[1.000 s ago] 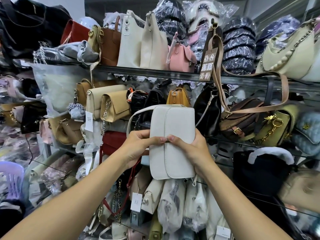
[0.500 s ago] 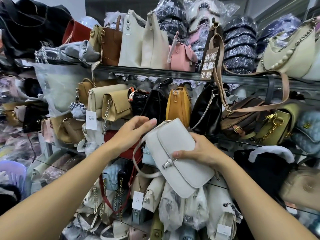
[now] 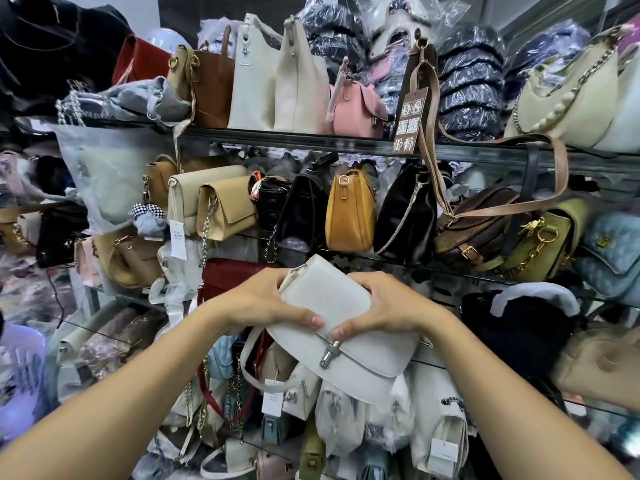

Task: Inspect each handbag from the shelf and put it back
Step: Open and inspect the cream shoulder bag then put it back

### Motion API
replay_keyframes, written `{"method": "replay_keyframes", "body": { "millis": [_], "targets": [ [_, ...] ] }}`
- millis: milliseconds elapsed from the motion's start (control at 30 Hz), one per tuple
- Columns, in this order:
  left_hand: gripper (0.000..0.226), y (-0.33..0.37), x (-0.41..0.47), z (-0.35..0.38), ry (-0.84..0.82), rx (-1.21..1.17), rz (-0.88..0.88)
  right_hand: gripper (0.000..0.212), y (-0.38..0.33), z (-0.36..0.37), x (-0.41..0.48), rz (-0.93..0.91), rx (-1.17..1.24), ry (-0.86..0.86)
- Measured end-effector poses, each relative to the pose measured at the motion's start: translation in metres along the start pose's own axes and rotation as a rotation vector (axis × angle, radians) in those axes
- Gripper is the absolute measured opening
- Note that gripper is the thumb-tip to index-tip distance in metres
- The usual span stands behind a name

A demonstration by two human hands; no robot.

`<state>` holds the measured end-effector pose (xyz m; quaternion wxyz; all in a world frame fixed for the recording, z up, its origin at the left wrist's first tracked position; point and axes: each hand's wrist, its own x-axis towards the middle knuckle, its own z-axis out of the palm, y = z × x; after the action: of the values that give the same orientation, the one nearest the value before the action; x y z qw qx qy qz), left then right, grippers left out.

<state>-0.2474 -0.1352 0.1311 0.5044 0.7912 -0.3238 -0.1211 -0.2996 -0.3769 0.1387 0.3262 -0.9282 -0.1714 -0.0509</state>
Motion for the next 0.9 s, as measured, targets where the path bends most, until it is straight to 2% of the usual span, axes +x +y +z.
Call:
{"method": "replay_keyframes", "body": {
  "millis": [67, 167, 267, 367, 467, 533, 633, 667, 800, 900],
  "targets": [
    [0.042, 0.001, 0.000, 0.000, 0.065, -0.013, 0.021, 0.051, 0.000, -0.001, 0.002, -0.003, -0.104, 0.092],
    [0.040, 0.004, 0.000, -0.002, 0.187, -0.041, 0.029, 0.051, 0.003, -0.004, 0.004, -0.005, -0.123, 0.230],
    [0.042, 0.007, -0.003, -0.005, 0.259, -0.105, 0.032, 0.066, 0.011, -0.011, 0.003, 0.037, -0.123, 0.322],
    [0.047, 0.008, -0.005, -0.009, 0.290, -0.190, 0.059, 0.050, 0.016, -0.018, 0.001, 0.088, -0.054, 0.426],
    [0.049, 0.007, -0.005, -0.013, 0.346, -0.313, 0.063, 0.055, 0.024, -0.021, -0.001, 0.112, 0.155, 0.538],
    [0.051, 0.006, -0.004, -0.013, 0.393, -0.384, 0.053, 0.050, 0.028, -0.017, -0.001, 0.186, 0.361, 0.570],
    [0.065, 0.004, 0.000, -0.012, 0.433, -0.482, 0.042, 0.054, 0.023, -0.005, -0.001, 0.273, 0.731, 0.488],
    [0.064, 0.004, 0.001, -0.012, 0.445, -0.507, 0.042, 0.056, 0.019, -0.001, 0.000, 0.277, 0.831, 0.468],
    [0.039, 0.009, 0.000, -0.008, 0.464, -0.489, 0.050, 0.051, 0.011, 0.008, 0.005, 0.290, 1.118, 0.438],
    [0.022, 0.014, -0.003, -0.007, 0.431, -0.429, 0.052, 0.053, 0.014, 0.013, 0.010, 0.316, 1.170, 0.487]
  ]
}}
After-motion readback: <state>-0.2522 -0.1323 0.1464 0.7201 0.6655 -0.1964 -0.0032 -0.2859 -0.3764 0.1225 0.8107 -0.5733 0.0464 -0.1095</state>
